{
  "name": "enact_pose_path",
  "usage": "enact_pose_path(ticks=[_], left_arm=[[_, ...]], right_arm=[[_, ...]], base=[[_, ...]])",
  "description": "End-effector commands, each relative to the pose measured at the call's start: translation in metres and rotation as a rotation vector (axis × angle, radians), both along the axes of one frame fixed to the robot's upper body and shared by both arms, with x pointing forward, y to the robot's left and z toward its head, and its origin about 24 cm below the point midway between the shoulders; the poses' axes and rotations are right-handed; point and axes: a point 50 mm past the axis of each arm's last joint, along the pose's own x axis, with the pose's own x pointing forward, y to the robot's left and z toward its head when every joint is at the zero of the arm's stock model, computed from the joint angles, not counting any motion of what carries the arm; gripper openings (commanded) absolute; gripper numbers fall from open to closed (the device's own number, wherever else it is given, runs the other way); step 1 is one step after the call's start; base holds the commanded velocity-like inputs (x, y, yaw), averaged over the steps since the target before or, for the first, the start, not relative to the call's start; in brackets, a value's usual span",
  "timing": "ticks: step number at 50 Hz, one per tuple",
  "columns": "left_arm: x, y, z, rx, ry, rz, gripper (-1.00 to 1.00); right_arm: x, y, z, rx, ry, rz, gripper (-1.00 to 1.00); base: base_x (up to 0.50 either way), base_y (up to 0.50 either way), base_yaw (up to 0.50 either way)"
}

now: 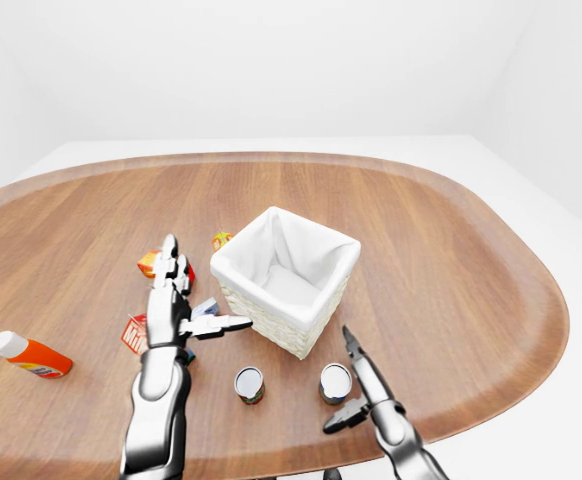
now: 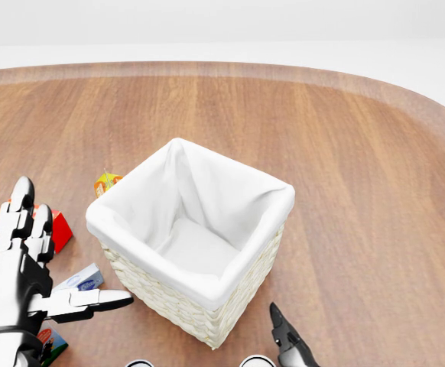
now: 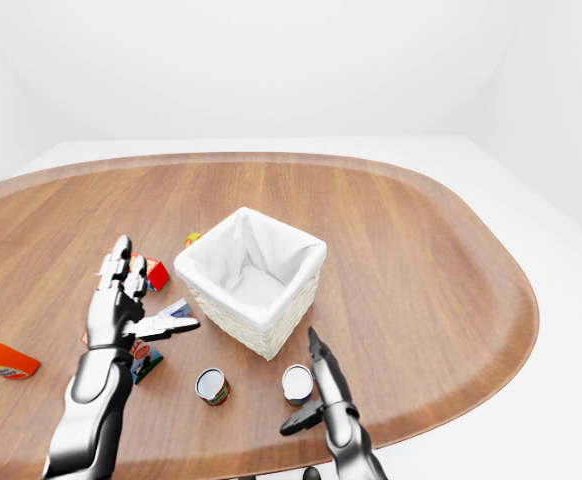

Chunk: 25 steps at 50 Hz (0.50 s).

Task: Pick up the alphabet soup, and put it in the basket.

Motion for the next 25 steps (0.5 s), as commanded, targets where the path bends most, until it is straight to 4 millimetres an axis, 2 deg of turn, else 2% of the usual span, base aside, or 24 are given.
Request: enact_pose_path(ticks=[1,7,8,9,10,25], left_arm=[[0.0006,-0.0002,-0.0009,0.001,0.004,-0.001,1.00],[-0.0005,-0.0007,0.0000,0.001,0.000,-0.001,1.00],[-0.0003,-0.0005,-0.0003,0.001,0.001,0.000,1.00],[-0.0002,-0.0005,-0.0003,0.001,0.001,0.000,1.00],[-0.0002,-0.0005,-0.0003,0.001,0.001,0.000,1.00],[-0.0002,-0.0003,-0.0007,0.001,0.002,0.001,1.00]], right_arm=[[0.0012,0.0017,-0.0010,-0.006,0.001,0.004,1.00],[0.0006,0.0019,-0.0028,-0.012,0.009,0.007,1.00],[0.0001,0.0024,-0.0023,-0.009,0.008,0.011,0.16],[-0.0001,0.0027,-0.0017,-0.008,0.006,0.012,-0.48],[-0.0011,0.0029,-0.0014,-0.005,0.008,0.016,-1.00],[-0.0001,0.0012,-0.0011,-0.004,0.005,0.007,-1.00]], base=[[0.00,0.00,0.00],[0.00,0.00,0.00],[0.00,0.00,0.00],[0.00,0.00,0.00],[0.00,0.00,0.00],[0.00,0.00,0.00]])
